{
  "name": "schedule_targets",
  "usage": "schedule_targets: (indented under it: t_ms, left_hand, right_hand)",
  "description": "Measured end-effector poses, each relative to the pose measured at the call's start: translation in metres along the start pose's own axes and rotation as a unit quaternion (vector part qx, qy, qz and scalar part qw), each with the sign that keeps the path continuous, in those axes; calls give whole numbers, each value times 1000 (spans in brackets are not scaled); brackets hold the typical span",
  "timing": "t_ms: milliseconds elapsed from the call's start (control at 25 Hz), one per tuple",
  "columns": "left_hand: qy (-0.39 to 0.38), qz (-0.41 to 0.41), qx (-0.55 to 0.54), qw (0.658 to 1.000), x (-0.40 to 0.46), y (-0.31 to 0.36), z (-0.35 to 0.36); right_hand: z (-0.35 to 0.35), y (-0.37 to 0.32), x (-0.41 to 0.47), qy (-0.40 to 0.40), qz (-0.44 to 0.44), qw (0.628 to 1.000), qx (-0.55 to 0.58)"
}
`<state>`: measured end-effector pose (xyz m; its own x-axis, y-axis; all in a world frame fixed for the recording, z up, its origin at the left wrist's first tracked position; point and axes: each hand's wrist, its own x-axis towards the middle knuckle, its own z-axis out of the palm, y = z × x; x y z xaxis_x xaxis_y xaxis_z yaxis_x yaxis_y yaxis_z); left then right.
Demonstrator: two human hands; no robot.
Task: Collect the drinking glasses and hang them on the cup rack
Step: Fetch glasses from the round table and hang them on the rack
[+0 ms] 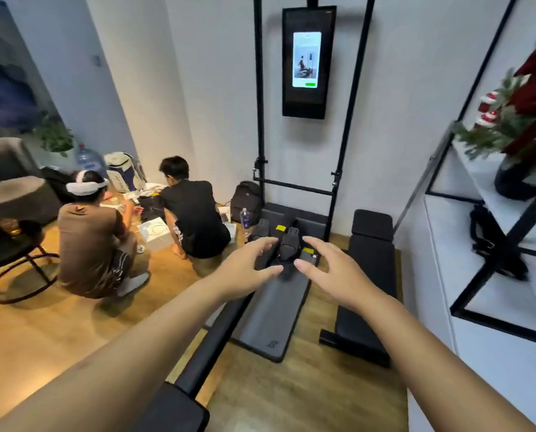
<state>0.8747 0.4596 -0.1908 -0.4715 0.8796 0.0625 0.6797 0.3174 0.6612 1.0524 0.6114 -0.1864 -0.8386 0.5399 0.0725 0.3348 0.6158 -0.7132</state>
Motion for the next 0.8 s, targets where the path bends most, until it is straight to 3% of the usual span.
schedule_targets:
  t_ms: [200, 440, 800]
  left_hand:
    - [119, -78, 0, 990, -70, -19, -72]
    - [211, -198, -10, 957, -188, -53, -101]
    - [361, -315, 18, 878, -389, -94, -172]
  right_hand:
    - [32, -81, 31, -62, -122, 991, 2]
    - [107, -154, 11, -171, -228, 958, 32]
    - [219, -312, -51, -263, -335, 904, 33]
